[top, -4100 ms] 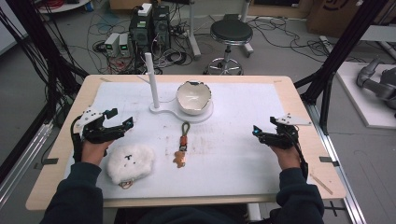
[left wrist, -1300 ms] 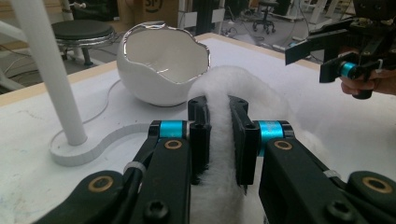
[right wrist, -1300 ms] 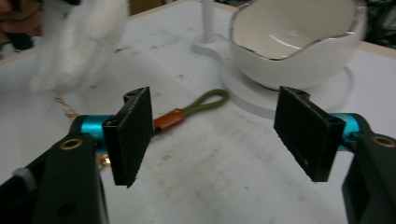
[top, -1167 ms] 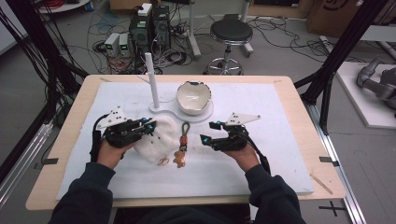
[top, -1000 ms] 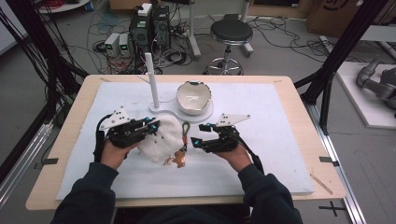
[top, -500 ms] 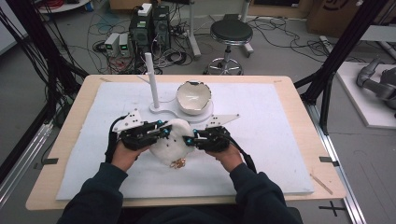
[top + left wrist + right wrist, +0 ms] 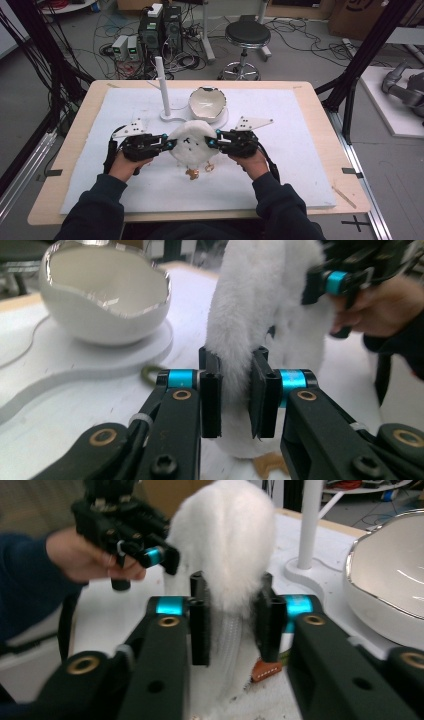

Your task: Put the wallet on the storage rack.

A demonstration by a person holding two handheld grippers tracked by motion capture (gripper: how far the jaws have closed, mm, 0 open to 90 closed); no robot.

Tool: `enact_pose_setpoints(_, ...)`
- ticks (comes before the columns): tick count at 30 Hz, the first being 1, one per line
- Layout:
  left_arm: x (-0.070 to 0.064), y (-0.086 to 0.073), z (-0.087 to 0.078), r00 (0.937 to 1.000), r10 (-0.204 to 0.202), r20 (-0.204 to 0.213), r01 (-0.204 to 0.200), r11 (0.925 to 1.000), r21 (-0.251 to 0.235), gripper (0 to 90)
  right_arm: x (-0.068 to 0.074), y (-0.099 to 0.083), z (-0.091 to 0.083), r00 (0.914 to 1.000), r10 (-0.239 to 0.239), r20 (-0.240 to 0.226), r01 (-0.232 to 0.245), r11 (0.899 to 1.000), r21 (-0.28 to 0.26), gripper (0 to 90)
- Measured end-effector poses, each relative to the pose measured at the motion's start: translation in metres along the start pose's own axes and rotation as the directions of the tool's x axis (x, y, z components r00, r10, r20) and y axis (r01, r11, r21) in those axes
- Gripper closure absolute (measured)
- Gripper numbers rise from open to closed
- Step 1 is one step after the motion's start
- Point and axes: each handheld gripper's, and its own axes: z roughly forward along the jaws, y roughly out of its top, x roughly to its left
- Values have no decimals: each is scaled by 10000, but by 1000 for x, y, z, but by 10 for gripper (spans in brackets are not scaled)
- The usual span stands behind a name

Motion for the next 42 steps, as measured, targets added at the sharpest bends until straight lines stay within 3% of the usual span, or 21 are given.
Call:
enact_pose_setpoints(3,-1,1,-1,9999,104,124,-101,9997,-217,790,-5,-2,0,9992,352,-164,-353,9994,-50,553)
enact_pose_setpoints(6,-2,1,0,9996,176,214,-167,9991,-389,790,-6,-3,2,9989,366,-284,-363,9993,105,562)
enact_pose_setpoints(7,-2,1,0,9998,147,152,-143,9995,-264,787,-4,-3,2,9989,276,-390,-272,9996,100,689)
enact_pose_setpoints(10,1,-3,4,9982,-208,-564,218,9996,177,705,1,-1,2,9995,-263,-188,263,9997,6,746)
enact_pose_setpoints(11,1,-3,4,9982,-208,-564,218,9996,177,656,1,-1,2,9995,-263,-188,263,9997,6,746)
enact_pose_setpoints(12,3,-4,5,9932,-338,-1111,387,9983,431,603,4,1,2,9975,-683,165,680,9975,195,752)
enact_pose_setpoints(13,3,-4,5,9932,-338,-1111,387,9983,431,551,4,1,2,9975,-683,165,680,9975,195,752)
enact_pose_setpoints(14,7,-4,2,9861,-273,-1639,363,9980,519,526,3,4,-1,9941,-998,429,988,9948,239,754)
enact_pose_setpoints(16,12,-4,-5,9781,-290,-2061,353,9990,269,485,0,9,-6,9890,-1325,657,1314,9911,204,754)
enact_pose_setpoints(17,12,-4,-5,9781,-290,-2061,353,9990,269,460,-1,13,-9,9860,-1491,744,1483,9888,165,754)
enact_pose_setpoints(19,17,-3,-13,9682,-306,-2482,317,9995,4,444,-3,17,-12,9818,-1662,921,1651,9861,191,755)
enact_pose_setpoints(21,24,-5,-21,9552,-437,-2928,405,9990,-173,397,-11,32,-18,9692,-2067,1338,2048,9784,273,754)
enact_pose_setpoints(22,28,-5,-25,9496,-493,-3096,445,9988,-225,397,-11,32,-18,9692,-2067,1338,2048,9784,273,754)
enact_pose_setpoints(24,34,-7,-32,9356,-745,-3452,674,9972,-325,292,-21,50,-23,9582,-2367,1608,2339,9716,368,754)
enact_pose_setpoints(25,37,-8,-35,9255,-873,-3685,788,9962,-381,292,-21,50,-23,9582,-2367,1608,2339,9716,368,754)
enact_pose_setpoints(26,39,-9,-37,9182,-971,-3839,866,9952,-448,204,-28,62,-24,9499,-2550,1807,2519,9669,404,754)
enact_pose_setpoints(29,45,-11,-44,9085,-873,-4087,740,9961,-484,204,-38,81,-23,9365,-2924,1938,2856,9563,628,754)
enact_pose_setpoints(33,47,-12,-48,9025,-620,-4263,471,9979,-453,204,-51,101,-14,9117,-3535,2096,3367,9349,1123,754)
enact_pose_setpoints(35,49,-13,-50,8991,-703,-4320,537,9973,-505,204,-54,106,-10,9083,-3595,2138,3387,9321,1281,754)
enact_pose_setpoints(38,50,-14,-51,8968,-738,-4362,585,9971,-486,204,-63,123,0,8937,-3890,2234,3622,9196,1522,754)
enact_pose_setpoints(42,52,-16,-51,8953,-791,-4384,664,9968,-442,205,-69,132,7,8914,-3953,2214,3647,9160,1672,754)
